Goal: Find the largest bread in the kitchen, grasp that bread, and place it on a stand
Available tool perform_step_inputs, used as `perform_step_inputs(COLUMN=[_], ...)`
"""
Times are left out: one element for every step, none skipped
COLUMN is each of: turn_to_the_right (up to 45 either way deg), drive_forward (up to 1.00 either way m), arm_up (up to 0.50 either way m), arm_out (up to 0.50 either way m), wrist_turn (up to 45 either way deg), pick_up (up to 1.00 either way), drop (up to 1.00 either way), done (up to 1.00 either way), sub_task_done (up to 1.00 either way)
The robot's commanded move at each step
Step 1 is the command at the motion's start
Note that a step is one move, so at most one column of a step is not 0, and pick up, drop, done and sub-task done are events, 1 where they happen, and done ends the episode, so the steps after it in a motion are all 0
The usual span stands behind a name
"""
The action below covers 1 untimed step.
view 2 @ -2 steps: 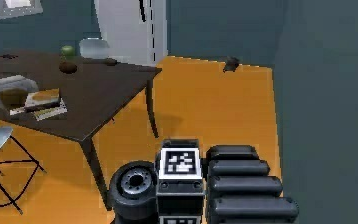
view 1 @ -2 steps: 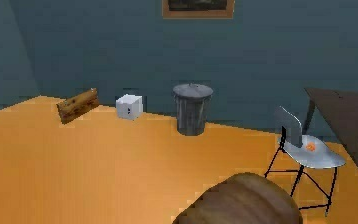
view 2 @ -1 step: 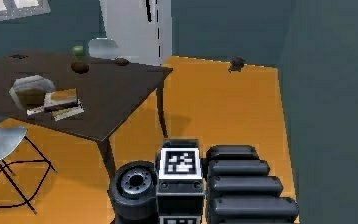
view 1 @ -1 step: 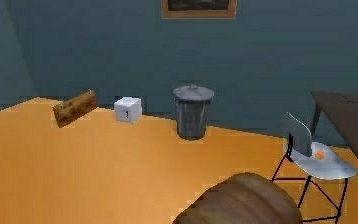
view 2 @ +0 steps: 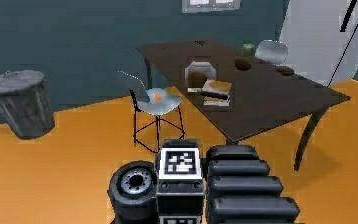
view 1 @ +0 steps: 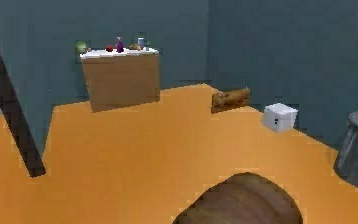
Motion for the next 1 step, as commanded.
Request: perform_step_inputs(turn_to_the_right=[-42.0], drive_forward=[0.0], arm_up=[0.0], arm_out=[0.0], wrist_turn=[0.0], pick_up=[0.0], drop=[0.0], done=[0.0], sub_task_done=[0.0])
